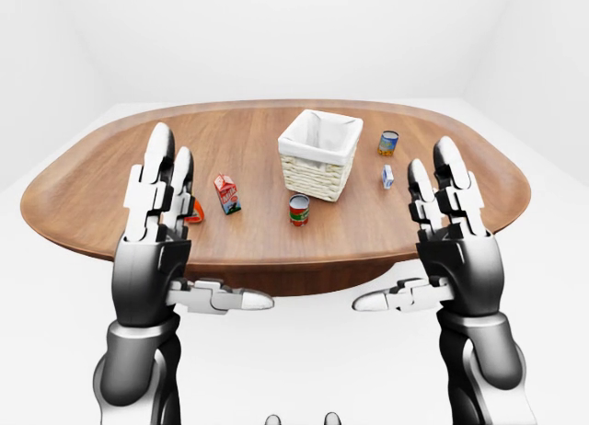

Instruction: Pick the milk and place it in the basket.

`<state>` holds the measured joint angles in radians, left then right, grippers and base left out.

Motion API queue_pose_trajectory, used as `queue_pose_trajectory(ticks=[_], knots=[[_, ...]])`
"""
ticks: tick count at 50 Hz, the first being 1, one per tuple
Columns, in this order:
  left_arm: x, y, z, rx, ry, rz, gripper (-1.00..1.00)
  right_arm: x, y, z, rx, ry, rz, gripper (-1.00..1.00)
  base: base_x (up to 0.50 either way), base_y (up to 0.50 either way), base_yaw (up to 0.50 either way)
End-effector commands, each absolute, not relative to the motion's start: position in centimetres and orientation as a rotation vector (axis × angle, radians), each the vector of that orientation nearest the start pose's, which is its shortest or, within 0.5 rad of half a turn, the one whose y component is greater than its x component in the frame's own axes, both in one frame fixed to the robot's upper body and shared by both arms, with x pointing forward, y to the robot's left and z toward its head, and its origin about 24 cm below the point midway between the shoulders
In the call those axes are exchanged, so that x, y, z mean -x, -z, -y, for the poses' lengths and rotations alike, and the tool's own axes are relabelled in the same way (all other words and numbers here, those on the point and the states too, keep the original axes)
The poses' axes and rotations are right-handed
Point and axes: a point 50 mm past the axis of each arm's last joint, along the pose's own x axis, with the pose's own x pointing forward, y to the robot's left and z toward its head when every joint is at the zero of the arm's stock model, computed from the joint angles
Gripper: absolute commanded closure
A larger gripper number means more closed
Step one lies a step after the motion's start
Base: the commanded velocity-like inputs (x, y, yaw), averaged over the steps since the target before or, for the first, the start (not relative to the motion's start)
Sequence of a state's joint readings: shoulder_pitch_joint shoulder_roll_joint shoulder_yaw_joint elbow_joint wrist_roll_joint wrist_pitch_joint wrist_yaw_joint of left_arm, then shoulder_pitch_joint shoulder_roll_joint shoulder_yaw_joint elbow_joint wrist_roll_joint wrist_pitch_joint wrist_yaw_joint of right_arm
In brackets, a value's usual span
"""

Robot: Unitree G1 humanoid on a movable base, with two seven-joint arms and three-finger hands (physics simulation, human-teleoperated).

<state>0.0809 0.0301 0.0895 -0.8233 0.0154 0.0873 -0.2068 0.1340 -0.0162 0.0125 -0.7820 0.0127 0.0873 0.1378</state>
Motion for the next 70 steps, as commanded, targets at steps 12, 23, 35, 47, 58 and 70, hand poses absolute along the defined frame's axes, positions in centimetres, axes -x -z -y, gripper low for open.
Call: queue_pose_trajectory(ticks=[12,23,35,47,58,70], knots=[[-18.4,-19.4,-16.0,-0.157,0.103,0.637,-1.00,-18.5,-18.0,14.6,0.037,-0.148,0.575,-1.00,0.09,0.00,0.00],[-18.6,-18.9,-16.0,-0.153,0.105,0.610,-1.00,-18.6,-17.8,14.6,0.039,-0.153,0.563,-1.00,0.26,0.00,0.00],[-18.0,-19.8,-15.7,-0.154,0.113,0.662,-1.00,-18.2,-18.3,14.6,0.033,-0.155,0.592,-1.00,0.28,0.03,0.00],[-17.8,-19.9,-15.8,-0.157,0.111,0.666,-1.00,-18.4,-18.0,14.5,0.028,-0.161,0.574,-1.00,0.28,0.03,0.00],[-18.0,-19.6,-15.7,-0.153,0.108,0.651,-1.00,-18.1,-18.4,14.6,0.026,-0.160,0.593,-1.00,0.28,0.03,0.00],[-17.4,-19.8,-15.8,-0.166,0.099,0.658,-1.00,-17.8,-18.5,14.6,0.022,-0.165,0.600,-1.00,0.28,0.03,0.00]])
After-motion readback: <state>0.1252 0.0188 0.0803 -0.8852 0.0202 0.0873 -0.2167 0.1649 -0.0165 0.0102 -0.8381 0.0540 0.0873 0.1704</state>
